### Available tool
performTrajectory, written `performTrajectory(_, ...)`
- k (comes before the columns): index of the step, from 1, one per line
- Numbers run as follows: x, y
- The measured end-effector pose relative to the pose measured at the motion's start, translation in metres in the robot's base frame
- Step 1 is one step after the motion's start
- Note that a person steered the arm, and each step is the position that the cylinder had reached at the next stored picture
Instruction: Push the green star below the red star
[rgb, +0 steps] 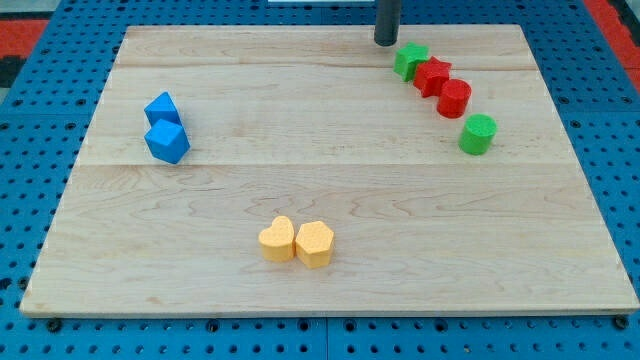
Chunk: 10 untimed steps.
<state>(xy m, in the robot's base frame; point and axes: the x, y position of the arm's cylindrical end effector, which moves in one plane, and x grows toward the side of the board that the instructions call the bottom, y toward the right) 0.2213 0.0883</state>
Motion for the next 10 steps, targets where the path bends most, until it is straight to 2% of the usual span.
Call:
performTrajectory(2,-0.002,0.021)
performTrajectory(4,0.016,0.028)
performTrajectory(7,0.073,0.005)
performTrajectory(10,0.16,0.019)
